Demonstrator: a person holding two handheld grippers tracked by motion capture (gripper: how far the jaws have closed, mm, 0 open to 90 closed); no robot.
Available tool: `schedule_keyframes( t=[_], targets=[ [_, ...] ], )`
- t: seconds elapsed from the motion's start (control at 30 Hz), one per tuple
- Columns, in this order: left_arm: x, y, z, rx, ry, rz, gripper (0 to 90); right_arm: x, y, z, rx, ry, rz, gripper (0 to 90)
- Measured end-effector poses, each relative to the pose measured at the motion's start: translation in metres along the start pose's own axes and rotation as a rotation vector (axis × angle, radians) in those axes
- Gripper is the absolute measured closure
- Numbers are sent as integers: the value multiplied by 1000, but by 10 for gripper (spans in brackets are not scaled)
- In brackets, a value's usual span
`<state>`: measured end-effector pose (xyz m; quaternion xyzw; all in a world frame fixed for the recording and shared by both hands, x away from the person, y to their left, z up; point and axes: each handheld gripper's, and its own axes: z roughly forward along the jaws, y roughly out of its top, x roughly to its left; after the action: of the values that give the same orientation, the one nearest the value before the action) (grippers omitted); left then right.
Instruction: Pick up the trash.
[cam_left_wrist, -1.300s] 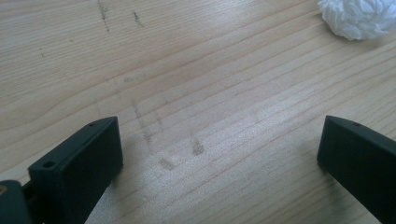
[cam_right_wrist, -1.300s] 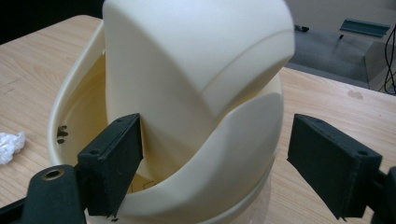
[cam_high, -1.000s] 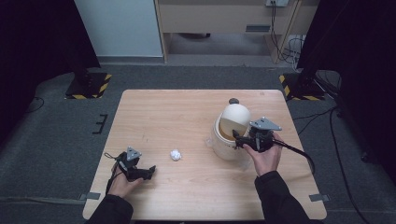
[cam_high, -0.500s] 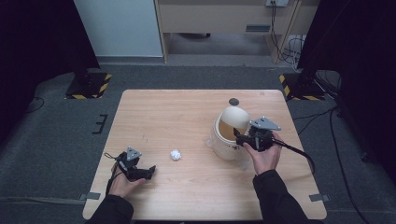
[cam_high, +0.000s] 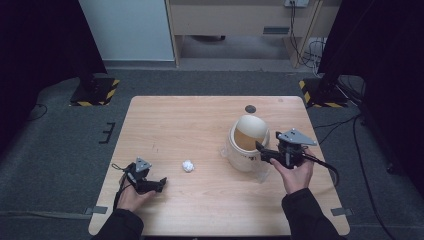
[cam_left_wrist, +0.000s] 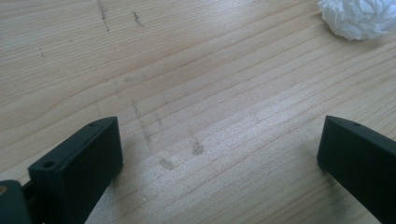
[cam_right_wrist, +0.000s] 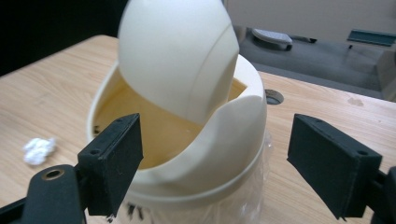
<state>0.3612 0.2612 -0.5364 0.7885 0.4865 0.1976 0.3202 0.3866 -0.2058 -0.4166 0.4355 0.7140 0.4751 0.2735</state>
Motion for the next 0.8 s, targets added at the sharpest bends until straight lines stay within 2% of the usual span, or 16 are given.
schedule_keyframes(
  t=[0.07,0.17,0.37,0.53,0.7,0.8],
  targets=[
    [0,0,0,0,-1,-1,0,-4,-4,-10,-10,20,27,172],
    [0,0,0,-1,-3,-2,0,-9,-7,-17,-6,28,33,165],
    [1,0,-1,-1,-7,1,0,-25,-28,-27,62,37,46,153],
    [2,1,-2,3,-8,-6,22,-40,-48,-22,128,17,75,155],
    [2,2,-4,15,-16,-11,56,-52,-68,-11,211,-5,60,162],
    [2,3,-4,19,-18,-18,68,-61,-77,-7,249,-20,68,162]
  ],
)
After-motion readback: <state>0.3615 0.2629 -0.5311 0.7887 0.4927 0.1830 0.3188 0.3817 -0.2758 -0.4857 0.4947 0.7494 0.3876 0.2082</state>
